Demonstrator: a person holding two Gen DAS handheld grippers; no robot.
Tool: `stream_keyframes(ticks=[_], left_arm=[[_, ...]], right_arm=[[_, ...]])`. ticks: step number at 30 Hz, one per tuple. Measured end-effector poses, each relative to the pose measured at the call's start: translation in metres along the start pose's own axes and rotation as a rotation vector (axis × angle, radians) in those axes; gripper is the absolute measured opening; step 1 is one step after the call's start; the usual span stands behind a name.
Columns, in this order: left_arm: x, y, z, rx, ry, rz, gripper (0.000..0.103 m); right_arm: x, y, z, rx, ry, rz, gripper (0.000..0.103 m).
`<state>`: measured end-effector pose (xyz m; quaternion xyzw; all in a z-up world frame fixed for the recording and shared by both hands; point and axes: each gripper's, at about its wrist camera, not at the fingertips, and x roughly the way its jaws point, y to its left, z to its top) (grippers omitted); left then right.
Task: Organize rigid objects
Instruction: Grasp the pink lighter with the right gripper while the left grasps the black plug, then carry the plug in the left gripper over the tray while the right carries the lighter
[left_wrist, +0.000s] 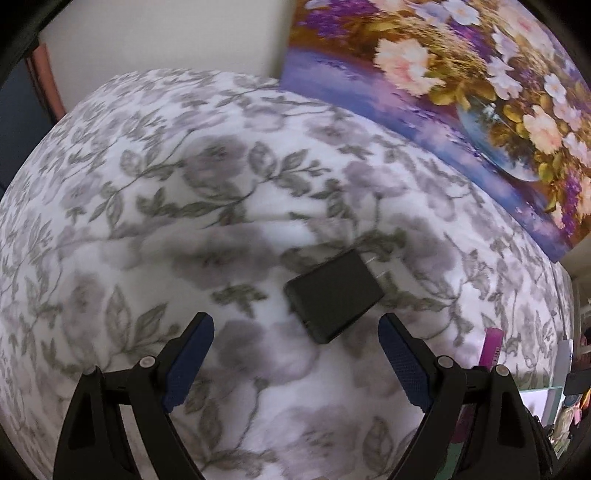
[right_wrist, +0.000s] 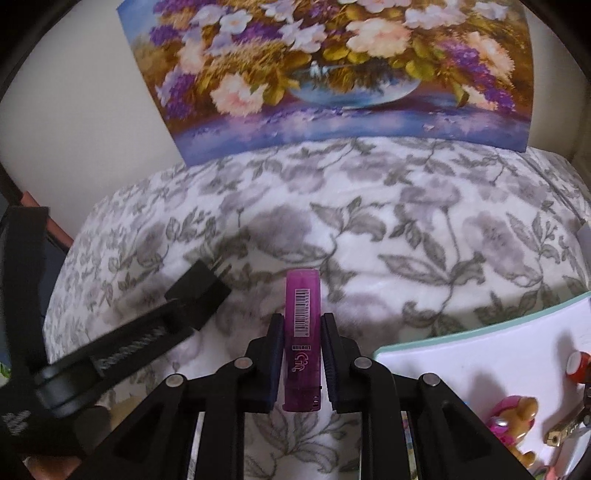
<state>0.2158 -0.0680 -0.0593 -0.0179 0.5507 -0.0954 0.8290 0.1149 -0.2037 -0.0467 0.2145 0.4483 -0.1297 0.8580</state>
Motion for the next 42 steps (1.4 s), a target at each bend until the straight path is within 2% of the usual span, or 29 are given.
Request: stream_keyframes(ticks=[5, 10, 11, 13, 16, 23, 30, 37, 42], left_arm=[[0.006, -0.008, 0.006, 0.013, -0.020, -0.017, 0.091], [0.015, -0.015, 0.011, 0.029, -0.034, 0.000, 0.089], [0.016, -0.016, 0.012, 0.033, -0.039, -0.001, 0.087], [0.019, -0.018, 0.013, 0.043, -0.033, -0.003, 0.074], [0.018, -0.022, 0.014, 0.059, -0.049, 0.001, 0.065], [0.012, -0.024, 0.009, 0.072, -0.066, 0.036, 0.065], [-0.028, -0.024, -0.002, 0.033, -0.105, 0.032, 0.065], [-0.081, -0.038, -0.018, 0.012, -0.160, 0.001, 0.065], [-0.111, -0.054, -0.034, 0.024, -0.191, -0.017, 0.065]], right_arm=[[-0.003, -0.008, 0.005, 0.026, -0.015, 0.005, 0.021], [-0.003, -0.018, 0.007, 0.058, -0.014, 0.014, 0.021], [-0.003, -0.019, 0.007, 0.062, -0.014, 0.015, 0.021], [-0.003, -0.022, 0.007, 0.070, -0.012, 0.020, 0.021], [-0.002, -0.026, 0.007, 0.086, -0.007, 0.024, 0.021], [-0.005, -0.032, 0.007, 0.102, 0.004, 0.038, 0.021], [-0.024, -0.034, 0.007, 0.098, 0.007, 0.050, 0.021], [-0.072, -0.044, 0.013, 0.075, -0.071, 0.062, 0.021], [-0.098, -0.058, 0.016, 0.065, -0.089, 0.037, 0.021]])
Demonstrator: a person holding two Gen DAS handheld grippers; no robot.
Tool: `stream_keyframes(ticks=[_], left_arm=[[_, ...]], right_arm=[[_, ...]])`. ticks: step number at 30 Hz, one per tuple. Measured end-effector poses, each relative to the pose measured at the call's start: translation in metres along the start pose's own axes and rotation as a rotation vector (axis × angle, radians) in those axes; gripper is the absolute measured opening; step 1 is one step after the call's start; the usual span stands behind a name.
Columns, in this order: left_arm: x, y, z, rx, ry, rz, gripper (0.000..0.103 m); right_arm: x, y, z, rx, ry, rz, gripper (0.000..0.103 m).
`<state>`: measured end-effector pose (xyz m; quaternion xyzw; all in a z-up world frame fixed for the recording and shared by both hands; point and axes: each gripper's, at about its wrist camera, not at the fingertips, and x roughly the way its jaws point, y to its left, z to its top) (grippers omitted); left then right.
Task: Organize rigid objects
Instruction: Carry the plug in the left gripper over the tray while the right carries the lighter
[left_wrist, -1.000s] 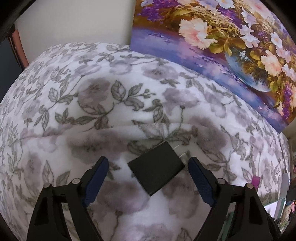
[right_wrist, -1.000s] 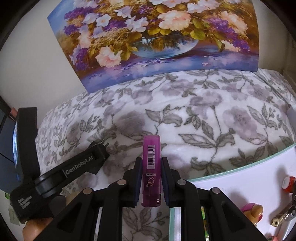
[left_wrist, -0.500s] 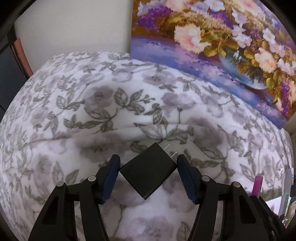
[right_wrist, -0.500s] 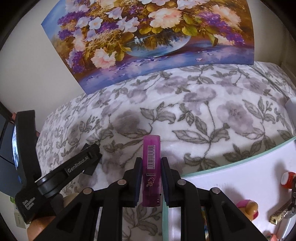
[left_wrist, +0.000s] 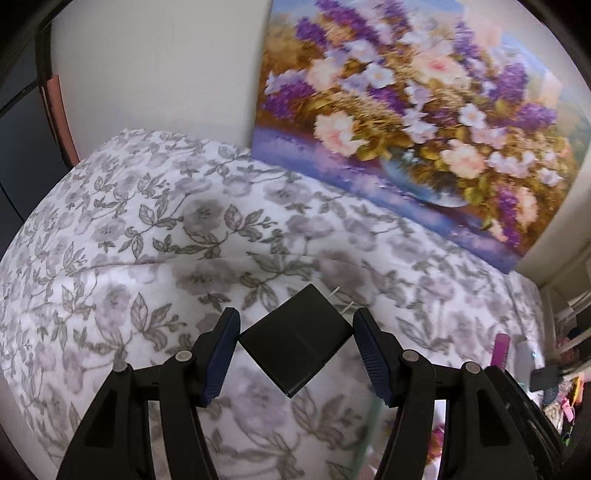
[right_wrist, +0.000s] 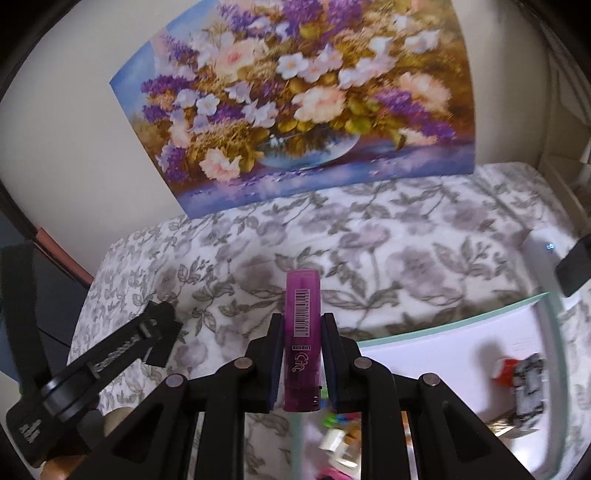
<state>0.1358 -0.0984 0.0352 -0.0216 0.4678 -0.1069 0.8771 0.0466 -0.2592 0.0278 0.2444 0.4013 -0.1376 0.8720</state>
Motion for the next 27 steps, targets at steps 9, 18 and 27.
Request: stream_keyframes(ticks=[9, 18, 27], left_arm=[[-0.027, -0.035, -0.031, 0.036, -0.002, -0.029, 0.065], [-0.029, -0.066, -0.063, 0.091, 0.044, -0.058, 0.065], [-0.014, -0.090, -0.092, 0.163, 0.115, -0.080, 0.065]], right_arm=[[-0.039, -0.027, -0.001, -0.020, -0.013, -0.037, 0.021], [-0.054, -0.055, -0.010, -0.015, 0.019, -0.073, 0.021], [-0.040, -0.103, -0.021, 0.072, 0.093, -0.087, 0.021]])
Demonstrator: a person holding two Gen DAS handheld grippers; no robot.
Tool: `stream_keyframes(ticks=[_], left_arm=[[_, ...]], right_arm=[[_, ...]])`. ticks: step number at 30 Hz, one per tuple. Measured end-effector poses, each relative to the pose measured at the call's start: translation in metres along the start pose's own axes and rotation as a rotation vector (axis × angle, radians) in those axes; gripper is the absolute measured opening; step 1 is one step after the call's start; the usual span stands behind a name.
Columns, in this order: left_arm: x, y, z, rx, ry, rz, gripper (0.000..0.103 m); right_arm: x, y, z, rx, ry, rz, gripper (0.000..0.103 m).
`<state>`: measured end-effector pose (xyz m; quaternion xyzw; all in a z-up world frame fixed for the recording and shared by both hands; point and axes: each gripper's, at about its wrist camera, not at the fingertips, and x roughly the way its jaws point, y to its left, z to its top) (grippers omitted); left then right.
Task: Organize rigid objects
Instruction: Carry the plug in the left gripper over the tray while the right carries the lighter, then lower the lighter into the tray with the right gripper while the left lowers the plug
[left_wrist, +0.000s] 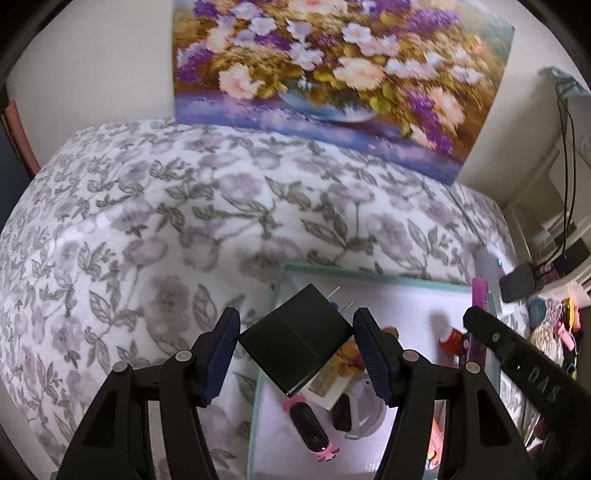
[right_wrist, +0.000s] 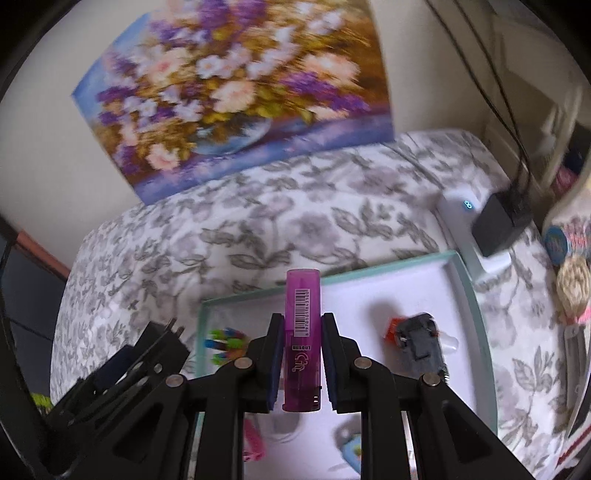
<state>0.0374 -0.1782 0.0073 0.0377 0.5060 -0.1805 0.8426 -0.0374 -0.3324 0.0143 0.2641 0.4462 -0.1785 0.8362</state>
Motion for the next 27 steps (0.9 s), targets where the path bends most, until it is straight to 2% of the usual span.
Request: stream_keyframes(ticks=[5, 9, 27], left_arm=[[0.007, -0.014, -0.008, 0.035, 0.034, -0.022, 0.065], [0.007, -0.022, -0.013, 0.057, 0.045, -0.031, 0.065], [0.008, -0.026, -0.032, 0.062, 0.123, -0.083, 0.065]], right_arm=[[0.009, -0.034, -0.002, 0.087, 0.033, -0.023, 0.021], [0.013, -0.046, -0.005, 0.113, 0.060, -0.032, 0.021], [0.004, -0.040, -0.020, 0.083, 0.086, -0.083, 0.021]])
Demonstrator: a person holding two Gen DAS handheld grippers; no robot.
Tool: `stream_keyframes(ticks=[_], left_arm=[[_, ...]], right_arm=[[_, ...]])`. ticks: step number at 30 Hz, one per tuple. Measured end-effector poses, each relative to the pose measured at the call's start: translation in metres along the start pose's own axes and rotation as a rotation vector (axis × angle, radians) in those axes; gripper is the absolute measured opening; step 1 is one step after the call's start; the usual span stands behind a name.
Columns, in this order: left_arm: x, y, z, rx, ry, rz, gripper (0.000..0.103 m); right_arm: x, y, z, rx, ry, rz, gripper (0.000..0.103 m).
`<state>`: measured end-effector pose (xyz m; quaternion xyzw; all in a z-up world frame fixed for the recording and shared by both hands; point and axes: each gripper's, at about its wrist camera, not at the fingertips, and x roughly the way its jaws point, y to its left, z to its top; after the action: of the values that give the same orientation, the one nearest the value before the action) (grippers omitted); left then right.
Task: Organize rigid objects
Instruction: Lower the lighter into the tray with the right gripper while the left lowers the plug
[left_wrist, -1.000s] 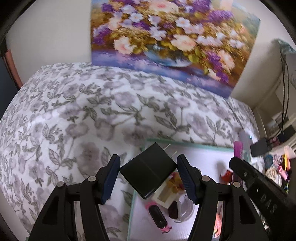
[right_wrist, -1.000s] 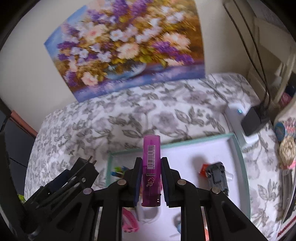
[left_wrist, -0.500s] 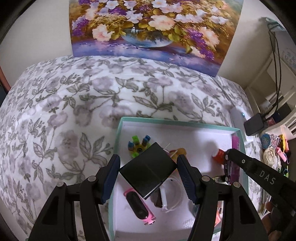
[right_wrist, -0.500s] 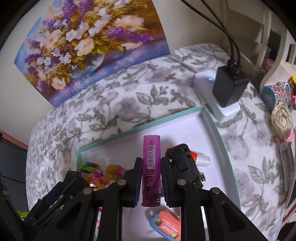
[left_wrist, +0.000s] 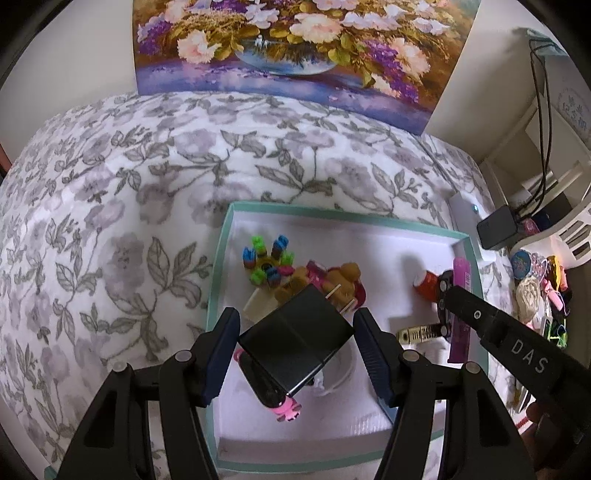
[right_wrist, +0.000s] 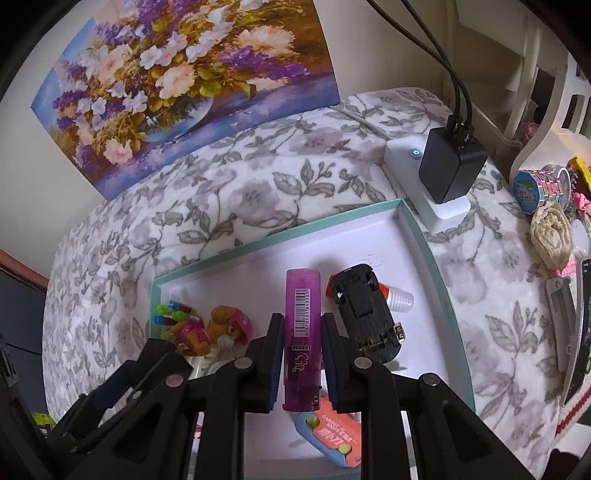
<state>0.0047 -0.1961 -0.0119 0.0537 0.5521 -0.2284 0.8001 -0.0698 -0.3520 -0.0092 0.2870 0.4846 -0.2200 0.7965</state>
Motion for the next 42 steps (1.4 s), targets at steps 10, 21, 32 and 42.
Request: stream_keyframes(ticks=[10, 21, 32, 42], left_arm=[[-0.007, 0.010, -0.005, -0.018, 0.017, -0.004, 0.065], [-0.016, 0.042, -0.008, -0.072, -0.019, 0.124, 0.066], [-0.012, 0.081, -0.016, -0.173, -0.007, 0.178, 0.071], [-0.016, 0.094, -0.029, -0.199, -0.013, 0.207, 0.087]], right_arm=[[0.007, 0.008, -0.018, -0.016, 0.041, -0.032, 0.021], [0.013, 0.012, -0.032, -0.022, 0.067, -0.061, 0.021], [0.015, 0.012, -0.042, -0.029, 0.075, -0.104, 0.022], [0.004, 0.016, -0.047, -0.038, 0.050, -0.103, 0.030]])
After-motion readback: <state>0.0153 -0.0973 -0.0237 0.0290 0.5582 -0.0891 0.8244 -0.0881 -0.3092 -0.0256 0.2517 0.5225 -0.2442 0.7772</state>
